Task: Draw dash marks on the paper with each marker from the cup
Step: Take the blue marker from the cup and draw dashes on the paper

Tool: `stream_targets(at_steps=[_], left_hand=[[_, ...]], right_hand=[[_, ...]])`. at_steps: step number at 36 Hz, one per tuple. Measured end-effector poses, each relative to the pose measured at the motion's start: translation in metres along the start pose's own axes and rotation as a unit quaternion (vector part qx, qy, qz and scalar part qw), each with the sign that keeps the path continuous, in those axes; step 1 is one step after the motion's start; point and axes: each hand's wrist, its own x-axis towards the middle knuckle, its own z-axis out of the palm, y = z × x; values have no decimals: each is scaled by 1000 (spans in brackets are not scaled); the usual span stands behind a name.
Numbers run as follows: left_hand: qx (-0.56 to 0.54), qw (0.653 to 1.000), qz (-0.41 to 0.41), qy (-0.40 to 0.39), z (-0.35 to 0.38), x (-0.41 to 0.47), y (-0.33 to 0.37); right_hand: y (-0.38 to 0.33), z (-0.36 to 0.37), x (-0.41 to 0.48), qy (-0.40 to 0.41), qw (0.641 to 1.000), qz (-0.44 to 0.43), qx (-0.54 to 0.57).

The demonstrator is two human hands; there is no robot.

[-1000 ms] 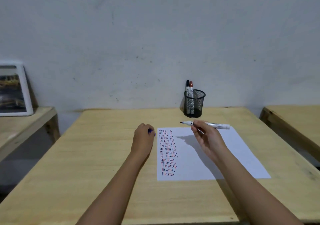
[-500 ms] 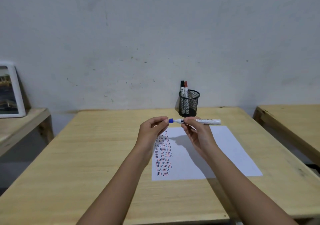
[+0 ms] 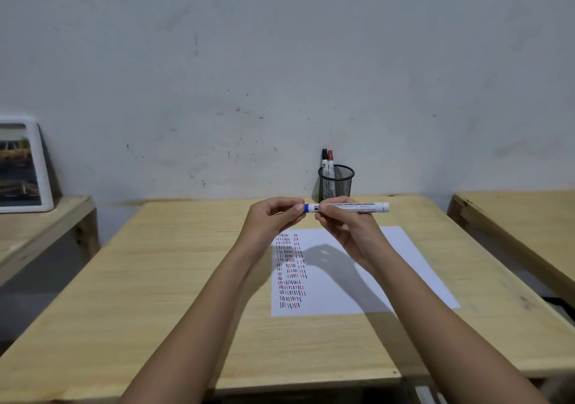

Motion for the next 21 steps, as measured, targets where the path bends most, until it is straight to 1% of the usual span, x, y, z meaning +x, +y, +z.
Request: stream_targets(at_steps=[2,7,9,12,14,18,21], left_hand=[[-4,1000,5,9,1,-2,5],[-28,998,19,51,0,-7,14],[-31,997,22,61,-2,-8,17],[-28,997,24,64,0,-8,21],[-9,998,28,61,5,-6,22],[58,997,44,40,18,6,25],[110,992,58,14,28,21,26]], right_hand=[[-3,0,-3,2,1000,-4,-1],[-10,-7,-12,45,998,-8,46],[-11,-14,-16,46,999,-4,27],[-11,-24,-23,16,998,-3,-68],[-12,-28,-25,-2,988,-7,-157],[-19,-29,-22,-26,937,-21,-347],[-25,-27,-11,-37,912,-26,-407]])
